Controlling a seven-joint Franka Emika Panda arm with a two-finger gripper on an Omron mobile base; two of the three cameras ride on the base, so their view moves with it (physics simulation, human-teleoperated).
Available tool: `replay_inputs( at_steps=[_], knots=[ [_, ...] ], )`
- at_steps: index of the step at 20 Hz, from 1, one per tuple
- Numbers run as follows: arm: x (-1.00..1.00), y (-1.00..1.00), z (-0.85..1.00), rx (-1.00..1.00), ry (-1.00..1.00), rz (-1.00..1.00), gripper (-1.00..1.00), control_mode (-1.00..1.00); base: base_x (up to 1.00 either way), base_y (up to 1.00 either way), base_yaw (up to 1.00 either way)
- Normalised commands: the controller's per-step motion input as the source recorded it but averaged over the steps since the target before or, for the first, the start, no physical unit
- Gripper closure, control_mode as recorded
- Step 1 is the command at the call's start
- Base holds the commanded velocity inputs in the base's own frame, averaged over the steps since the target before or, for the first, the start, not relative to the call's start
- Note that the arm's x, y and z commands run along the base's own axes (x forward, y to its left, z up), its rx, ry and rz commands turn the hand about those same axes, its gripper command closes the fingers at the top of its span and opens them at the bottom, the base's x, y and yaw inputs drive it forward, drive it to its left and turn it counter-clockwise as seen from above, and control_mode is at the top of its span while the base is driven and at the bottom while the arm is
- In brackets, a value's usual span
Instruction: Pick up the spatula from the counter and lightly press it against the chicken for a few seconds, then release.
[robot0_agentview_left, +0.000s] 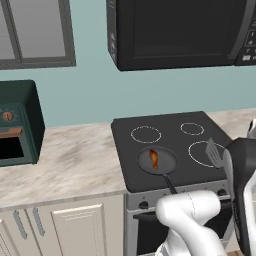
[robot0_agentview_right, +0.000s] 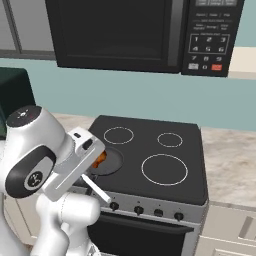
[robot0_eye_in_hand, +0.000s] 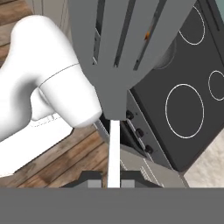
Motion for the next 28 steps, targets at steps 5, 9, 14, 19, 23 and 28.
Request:
replay_inputs(
  at_steps=[5,9,14,19,23,28],
  knots=[
    [0.01,-0.03,0.0,0.0,0.0,0.08,1.0,-1.0,0.0,0.0,0.0],
    [0.05,0.0,0.0,-0.01,0.0,0.08,1.0,-1.0,0.0,0.0,0.0],
    [0.09,0.0,-0.01,-0.02,0.0,0.07,1.0,-1.0,0.0,0.0,0.0],
    [0.1,0.0,-0.01,-0.01,0.0,0.06,1.0,-1.0,0.0,0.0,0.0],
    [0.09,-0.01,-0.08,0.0,-0.01,0.06,1.0,-1.0,0.0,0.0,0.0],
    [0.12,0.0,-0.08,0.0,-0.03,0.06,1.0,-1.0,0.0,0.0,0.0]
  ],
)
